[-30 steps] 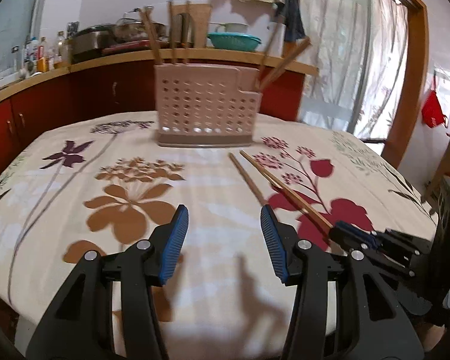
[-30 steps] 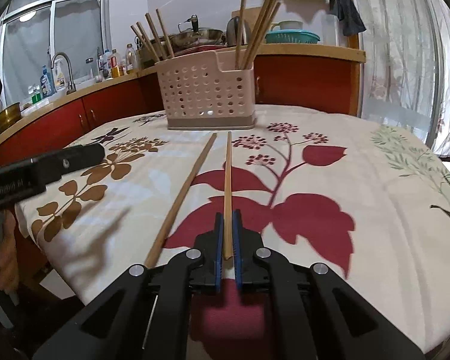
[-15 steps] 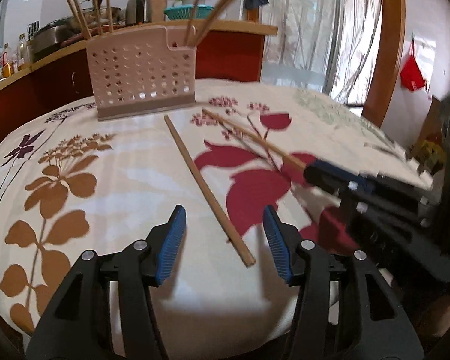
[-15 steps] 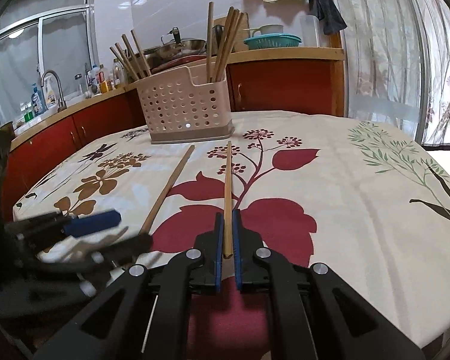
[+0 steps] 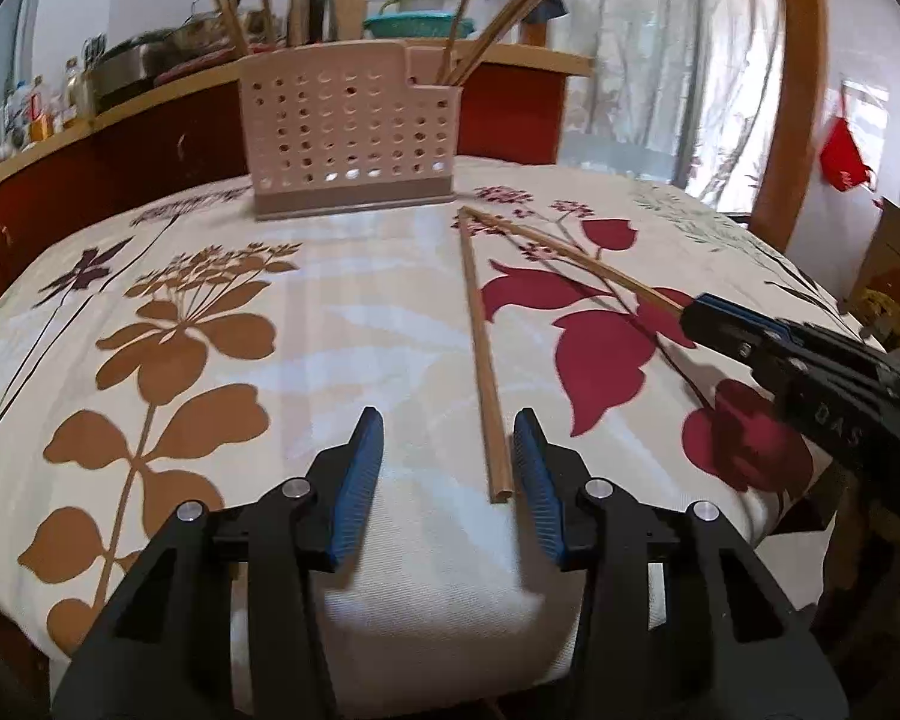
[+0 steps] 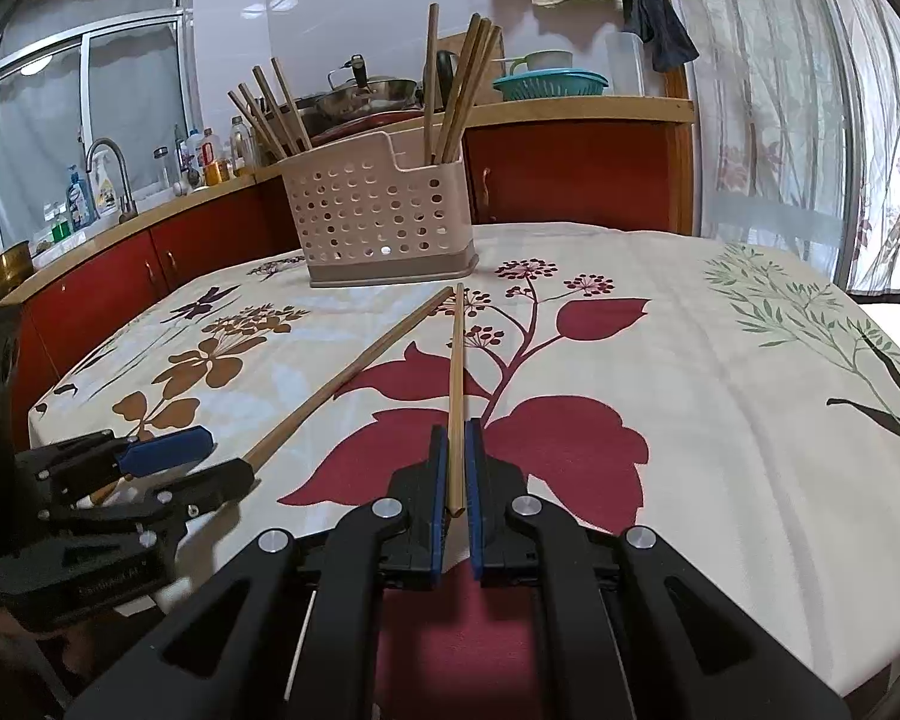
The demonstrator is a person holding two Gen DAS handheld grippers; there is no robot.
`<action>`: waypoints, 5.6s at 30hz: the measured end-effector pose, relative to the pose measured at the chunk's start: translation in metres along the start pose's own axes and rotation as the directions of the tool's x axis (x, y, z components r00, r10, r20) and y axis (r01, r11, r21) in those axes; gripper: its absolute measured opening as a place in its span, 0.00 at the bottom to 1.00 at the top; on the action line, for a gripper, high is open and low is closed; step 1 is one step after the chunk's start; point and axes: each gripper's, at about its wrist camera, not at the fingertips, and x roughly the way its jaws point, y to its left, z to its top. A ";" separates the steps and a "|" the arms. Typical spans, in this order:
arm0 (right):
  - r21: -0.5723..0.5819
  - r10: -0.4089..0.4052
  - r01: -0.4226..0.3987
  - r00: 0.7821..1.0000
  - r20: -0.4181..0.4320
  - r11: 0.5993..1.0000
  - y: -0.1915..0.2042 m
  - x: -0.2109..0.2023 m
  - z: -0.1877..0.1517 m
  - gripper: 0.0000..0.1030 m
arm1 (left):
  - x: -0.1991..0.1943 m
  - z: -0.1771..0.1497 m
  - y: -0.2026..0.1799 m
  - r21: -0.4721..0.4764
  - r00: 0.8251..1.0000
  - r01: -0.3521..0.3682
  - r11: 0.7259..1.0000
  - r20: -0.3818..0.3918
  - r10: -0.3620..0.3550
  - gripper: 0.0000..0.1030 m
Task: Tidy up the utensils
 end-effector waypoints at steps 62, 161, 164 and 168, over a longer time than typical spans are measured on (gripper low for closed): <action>-0.075 0.003 0.014 0.974 0.225 0.997 0.025 -0.059 0.133 0.06 | -0.111 0.126 0.066 0.020 0.922 -0.089 0.996 0.379 0.075 0.07; -0.092 0.004 0.026 0.950 0.311 0.995 0.043 0.039 0.258 0.63 | -0.028 0.273 0.106 -0.029 0.842 -0.188 0.982 0.510 0.177 0.80; -0.089 -0.009 0.039 0.950 0.311 0.995 0.043 0.039 0.256 0.68 | -0.028 0.270 0.108 -0.037 0.842 -0.199 0.979 0.504 0.190 0.85; -0.088 -0.021 0.051 0.951 0.309 0.995 0.043 0.039 0.255 0.73 | -0.029 0.268 0.108 -0.043 0.843 -0.212 0.976 0.498 0.205 0.88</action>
